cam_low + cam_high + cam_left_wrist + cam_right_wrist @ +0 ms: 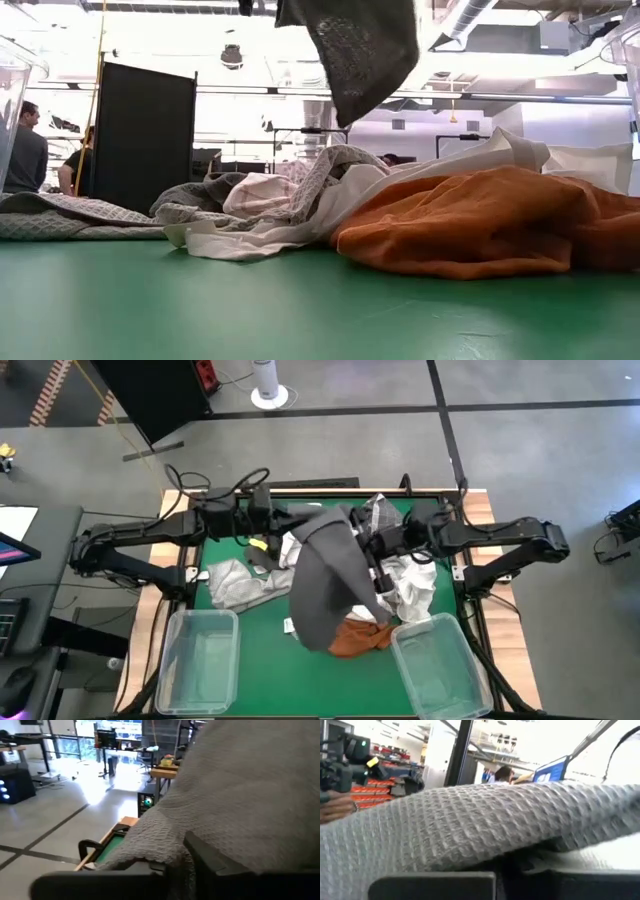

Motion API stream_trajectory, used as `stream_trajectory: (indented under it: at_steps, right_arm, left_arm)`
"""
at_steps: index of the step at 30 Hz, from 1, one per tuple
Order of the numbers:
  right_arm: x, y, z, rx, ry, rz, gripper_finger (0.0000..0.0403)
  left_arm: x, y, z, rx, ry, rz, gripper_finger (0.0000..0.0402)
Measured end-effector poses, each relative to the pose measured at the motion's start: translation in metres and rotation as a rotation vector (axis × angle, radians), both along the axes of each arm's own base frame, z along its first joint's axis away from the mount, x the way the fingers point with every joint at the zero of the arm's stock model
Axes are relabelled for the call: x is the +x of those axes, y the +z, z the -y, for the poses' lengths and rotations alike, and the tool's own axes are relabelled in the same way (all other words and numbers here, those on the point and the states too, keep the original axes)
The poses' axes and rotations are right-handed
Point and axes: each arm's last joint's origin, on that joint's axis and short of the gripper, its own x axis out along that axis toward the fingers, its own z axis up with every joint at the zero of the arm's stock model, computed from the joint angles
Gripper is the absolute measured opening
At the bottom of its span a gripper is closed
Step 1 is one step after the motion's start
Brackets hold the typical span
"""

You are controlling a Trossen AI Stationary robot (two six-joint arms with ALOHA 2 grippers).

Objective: Sort towels by color in basket
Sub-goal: Put the gray towel into the right transparent bin

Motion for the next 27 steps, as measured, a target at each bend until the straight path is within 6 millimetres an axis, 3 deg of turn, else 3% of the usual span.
stream_trajectory:
  at_steps: [7,17,21,27]
  right_arm:
    - [-0.014,0.013,0.001,0.0,-0.007,0.05,0.0033]
    - [-0.041,0.024,0.001,0.026,-0.011,-0.004,0.0032]
    - [-0.06,0.027,-0.002,0.037,-0.045,-0.062,0.0032]
    - [-0.094,0.038,-0.02,0.042,0.025,-0.067,0.0032]
  left_arm:
    - [0.001,0.0,0.01,0.133,-0.015,-0.026,0.015]
    - [0.001,-0.008,0.012,0.156,-0.028,-0.118,0.029]
    - [-0.009,-0.002,0.017,0.188,-0.04,-0.112,0.0315]
    - [-0.034,0.015,0.021,0.201,-0.008,-0.04,0.0317]
